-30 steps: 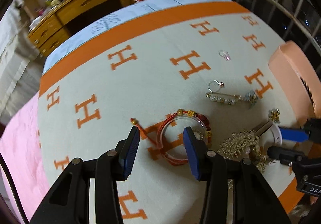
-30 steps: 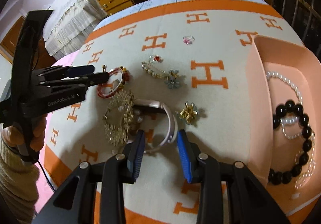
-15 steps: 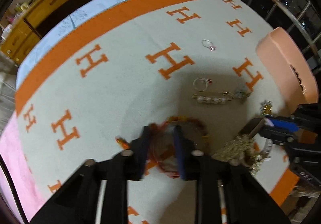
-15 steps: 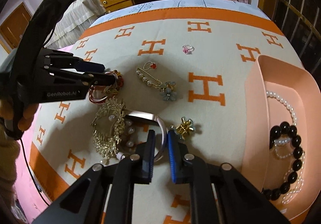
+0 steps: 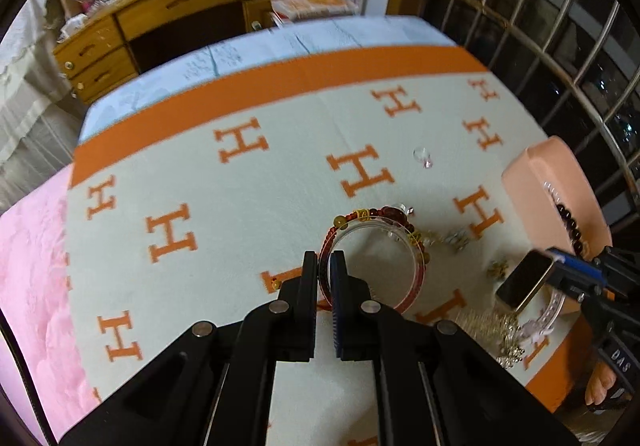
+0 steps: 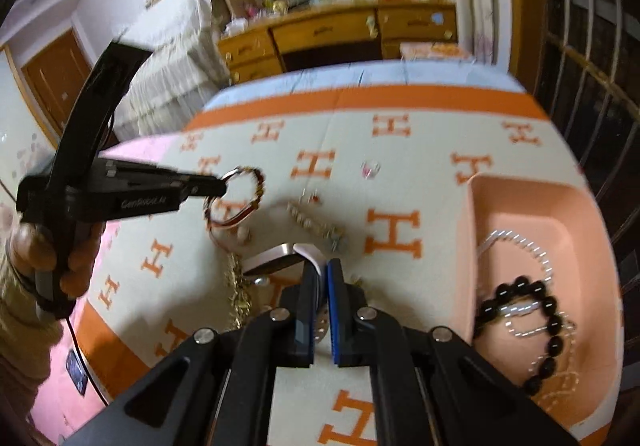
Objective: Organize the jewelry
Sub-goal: 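Carry the red bracelet with the left tool while the right tool carries the watch to the box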
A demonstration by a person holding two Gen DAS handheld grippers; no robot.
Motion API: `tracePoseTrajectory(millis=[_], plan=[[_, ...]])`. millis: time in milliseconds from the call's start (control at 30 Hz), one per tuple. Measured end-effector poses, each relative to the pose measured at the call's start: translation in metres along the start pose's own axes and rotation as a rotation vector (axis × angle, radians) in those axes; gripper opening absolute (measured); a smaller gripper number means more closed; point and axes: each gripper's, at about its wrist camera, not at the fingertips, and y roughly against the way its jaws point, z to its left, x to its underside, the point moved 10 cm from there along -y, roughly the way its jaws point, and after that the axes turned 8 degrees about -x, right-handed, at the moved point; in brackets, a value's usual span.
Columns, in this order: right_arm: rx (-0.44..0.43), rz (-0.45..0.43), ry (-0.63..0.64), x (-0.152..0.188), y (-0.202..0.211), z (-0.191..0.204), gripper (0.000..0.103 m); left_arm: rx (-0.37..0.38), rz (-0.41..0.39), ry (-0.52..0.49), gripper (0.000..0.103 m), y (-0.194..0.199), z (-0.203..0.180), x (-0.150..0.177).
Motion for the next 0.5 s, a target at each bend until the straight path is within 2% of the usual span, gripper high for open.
tracePoseTrajectory(millis=[133, 500], plan=[[0.061, -0.12, 0.064, -0.017, 0.025, 0.003, 0.005, 0.005, -0.054, 0.014, 0.004, 0.023, -0.004, -0.01], [0.076, -0.276, 0.104, -0.034, 0.067, 0.009, 0.005, 0.042, -0.114, 0.003, 0.004, 0.06, -0.037, -0.024]])
